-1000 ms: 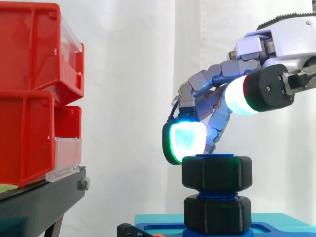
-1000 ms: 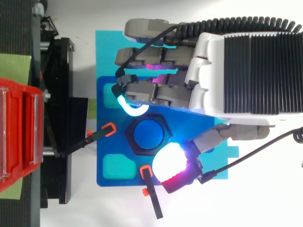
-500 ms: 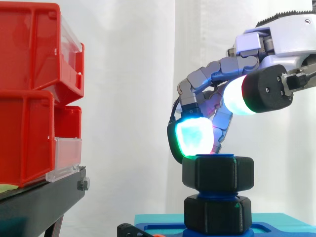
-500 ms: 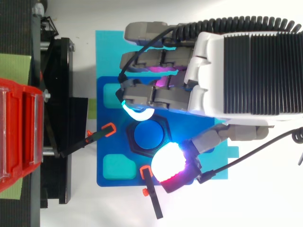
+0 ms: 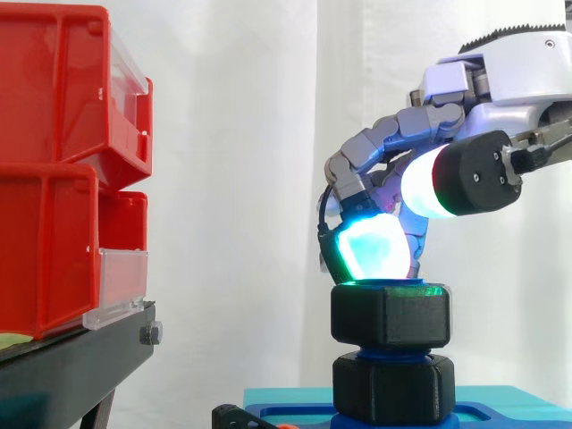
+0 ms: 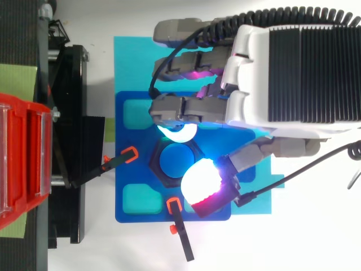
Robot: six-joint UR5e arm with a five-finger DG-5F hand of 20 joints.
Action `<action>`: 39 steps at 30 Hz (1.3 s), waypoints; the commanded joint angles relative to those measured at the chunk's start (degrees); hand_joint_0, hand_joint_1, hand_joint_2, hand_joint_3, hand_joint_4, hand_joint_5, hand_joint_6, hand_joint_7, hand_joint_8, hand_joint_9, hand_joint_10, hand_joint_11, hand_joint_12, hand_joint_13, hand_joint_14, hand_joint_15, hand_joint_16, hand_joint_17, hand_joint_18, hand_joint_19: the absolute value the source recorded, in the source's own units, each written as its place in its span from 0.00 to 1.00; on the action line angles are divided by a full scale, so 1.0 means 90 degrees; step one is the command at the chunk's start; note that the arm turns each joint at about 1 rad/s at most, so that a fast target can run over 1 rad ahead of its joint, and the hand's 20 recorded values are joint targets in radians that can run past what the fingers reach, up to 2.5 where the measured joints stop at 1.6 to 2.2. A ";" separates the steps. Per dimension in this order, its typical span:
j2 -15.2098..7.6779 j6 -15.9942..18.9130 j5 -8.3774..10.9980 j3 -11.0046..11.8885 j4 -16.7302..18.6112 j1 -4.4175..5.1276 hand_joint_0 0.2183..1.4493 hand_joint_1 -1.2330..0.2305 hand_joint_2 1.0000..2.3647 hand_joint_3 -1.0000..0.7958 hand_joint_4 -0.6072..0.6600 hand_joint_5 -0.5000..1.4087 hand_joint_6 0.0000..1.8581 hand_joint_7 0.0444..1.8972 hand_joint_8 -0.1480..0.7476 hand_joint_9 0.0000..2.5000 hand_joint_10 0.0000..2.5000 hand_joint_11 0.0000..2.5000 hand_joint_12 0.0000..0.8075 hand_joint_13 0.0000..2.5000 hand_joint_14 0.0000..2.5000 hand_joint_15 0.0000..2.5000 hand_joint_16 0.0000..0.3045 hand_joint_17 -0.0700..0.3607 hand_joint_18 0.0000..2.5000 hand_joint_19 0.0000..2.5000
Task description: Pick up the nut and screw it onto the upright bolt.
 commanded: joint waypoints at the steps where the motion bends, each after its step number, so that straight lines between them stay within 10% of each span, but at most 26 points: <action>1: 0.0000 -0.0001 -0.0006 0.0000 0.0010 -0.0013 0.27 0.58 0.00 0.28 0.49 0.31 0.27 0.71 0.35 0.53 0.00 0.00 0.20 0.31 0.00 0.00 0.04 0.23 0.18 0.00; 14: 0.0010 -0.0001 -0.0016 0.0000 0.0010 -0.0110 0.27 0.58 0.00 0.28 0.49 0.31 0.27 0.72 0.37 0.59 0.00 0.00 0.18 0.36 0.00 0.00 0.03 0.22 0.23 0.00; 28: 0.0010 -0.0030 -0.0211 0.0068 0.0040 -0.0218 0.22 0.65 0.00 0.28 0.64 0.19 0.27 0.34 0.42 0.32 0.00 0.00 0.33 0.16 0.00 0.00 0.10 0.32 0.00 0.00; 39: 0.0000 -0.0059 -0.0133 0.0058 0.0069 -0.0003 0.19 0.80 0.00 0.28 0.59 0.17 0.27 0.29 0.38 0.15 0.00 0.00 0.39 0.00 0.00 0.00 0.14 0.38 0.00 0.00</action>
